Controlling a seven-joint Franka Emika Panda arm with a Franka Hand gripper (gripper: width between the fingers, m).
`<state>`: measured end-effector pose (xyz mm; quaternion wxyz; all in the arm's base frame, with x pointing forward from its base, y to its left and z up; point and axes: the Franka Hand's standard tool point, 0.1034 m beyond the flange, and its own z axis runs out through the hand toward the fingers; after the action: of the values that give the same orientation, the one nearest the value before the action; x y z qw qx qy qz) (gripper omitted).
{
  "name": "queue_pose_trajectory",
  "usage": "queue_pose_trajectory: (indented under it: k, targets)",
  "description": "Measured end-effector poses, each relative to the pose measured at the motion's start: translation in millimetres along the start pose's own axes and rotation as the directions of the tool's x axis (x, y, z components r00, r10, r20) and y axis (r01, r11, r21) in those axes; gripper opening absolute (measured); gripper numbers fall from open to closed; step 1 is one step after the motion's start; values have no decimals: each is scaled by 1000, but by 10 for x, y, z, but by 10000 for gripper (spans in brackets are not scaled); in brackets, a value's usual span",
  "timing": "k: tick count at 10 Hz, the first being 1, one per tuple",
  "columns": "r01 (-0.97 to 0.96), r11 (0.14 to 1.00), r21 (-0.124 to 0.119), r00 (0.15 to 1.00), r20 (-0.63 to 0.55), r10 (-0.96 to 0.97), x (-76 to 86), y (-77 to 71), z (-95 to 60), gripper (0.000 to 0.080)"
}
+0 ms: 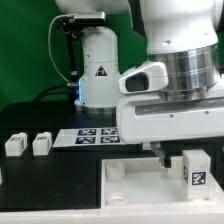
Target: Assemble one leg
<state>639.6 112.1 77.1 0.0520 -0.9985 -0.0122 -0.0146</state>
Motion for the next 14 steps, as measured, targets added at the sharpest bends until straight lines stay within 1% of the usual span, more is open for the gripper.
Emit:
queue_pose_trajectory:
  k: [1,2,3,4,5,6,8,9,10,11,12,13,14]
  targets:
    - [41,999,0,999,0,-41,0,17,2,649]
    - [22,1000,0,1000,0,-22,-1,15,2,585]
    - [-15,1000,0,1000,0,15,-1,14,4,585]
    - [-12,1000,0,1000,0,12,-1,18,4,410]
    - [-113,994,3,994,1,113,-3,-1,5,410]
    - [-235,972,2,972,1,235,-3,1,6,290]
    - [-394,919,1,919,1,394,-4,1,7,291]
    - [-587,810,-11,810,2,587,-10,-28,16,291]
    - [-775,631,-33,631,-1,775,5,-31,29,291]
    - [-898,434,-72,434,18,901,42,-21,20,291]
    - [-966,247,-81,245,40,969,47,-16,16,291]
    - [-988,131,-84,128,39,991,51,-8,10,291]
    - [-994,66,-86,63,33,997,51,-13,9,291]
